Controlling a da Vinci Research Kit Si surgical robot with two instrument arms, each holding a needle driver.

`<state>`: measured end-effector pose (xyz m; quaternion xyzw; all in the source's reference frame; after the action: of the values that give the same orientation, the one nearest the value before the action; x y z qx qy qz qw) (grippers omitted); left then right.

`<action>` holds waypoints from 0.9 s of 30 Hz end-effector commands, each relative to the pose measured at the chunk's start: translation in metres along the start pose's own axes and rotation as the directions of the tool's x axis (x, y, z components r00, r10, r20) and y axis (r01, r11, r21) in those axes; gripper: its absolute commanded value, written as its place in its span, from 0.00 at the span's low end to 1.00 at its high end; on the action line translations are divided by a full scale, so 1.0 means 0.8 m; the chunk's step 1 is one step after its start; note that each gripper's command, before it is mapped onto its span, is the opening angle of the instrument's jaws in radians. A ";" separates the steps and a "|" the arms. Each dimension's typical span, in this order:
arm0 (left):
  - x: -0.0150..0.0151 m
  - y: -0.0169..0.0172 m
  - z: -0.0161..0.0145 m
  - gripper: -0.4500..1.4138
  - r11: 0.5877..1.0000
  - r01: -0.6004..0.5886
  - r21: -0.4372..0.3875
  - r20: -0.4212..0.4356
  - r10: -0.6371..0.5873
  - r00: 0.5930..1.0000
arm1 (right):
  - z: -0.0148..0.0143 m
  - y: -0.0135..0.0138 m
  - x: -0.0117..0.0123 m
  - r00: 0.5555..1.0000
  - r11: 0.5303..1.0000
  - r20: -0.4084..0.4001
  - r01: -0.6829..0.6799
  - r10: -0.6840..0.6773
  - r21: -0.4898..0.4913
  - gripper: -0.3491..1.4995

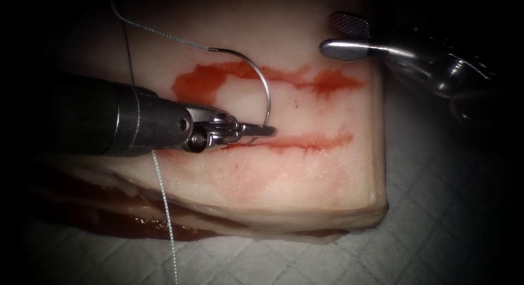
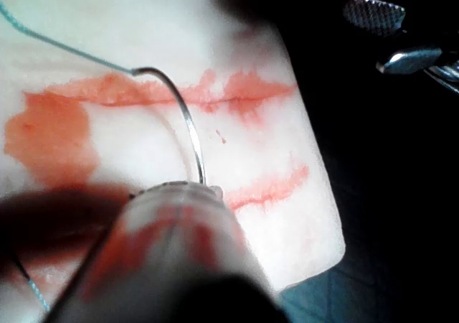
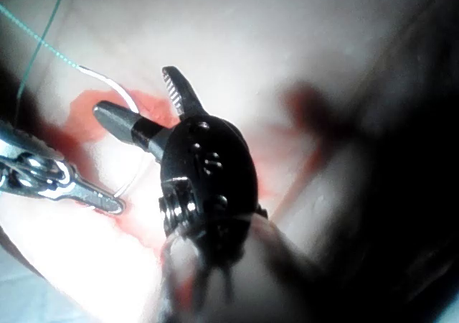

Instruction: Wound Closure

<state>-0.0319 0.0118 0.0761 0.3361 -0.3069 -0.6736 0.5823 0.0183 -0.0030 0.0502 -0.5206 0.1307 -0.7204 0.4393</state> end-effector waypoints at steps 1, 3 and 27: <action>0.0002 -0.0003 0.0008 0.00 1.000 -0.011 -0.013 0.004 0.011 1.000 | 0.0023 0.0021 -0.0007 0.995 0.995 -0.056 0.090 -0.087 0.043 0.71; 0.0008 -0.0010 0.0008 0.00 0.998 -0.046 -0.048 0.009 0.046 0.999 | 0.0035 0.0042 -0.0008 0.975 0.978 -0.128 0.191 -0.179 0.081 0.71; 0.0041 -0.0050 -0.0025 0.00 0.979 -0.117 -0.164 -0.038 0.112 0.993 | 0.0124 0.0096 0.0021 0.672 0.701 -0.255 0.712 -0.695 -0.034 0.67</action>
<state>-0.0324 0.0089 0.0708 0.2772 -0.2603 -0.6560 0.6520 0.0297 -0.0063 0.0503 -0.4203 -0.0494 -0.8975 0.1241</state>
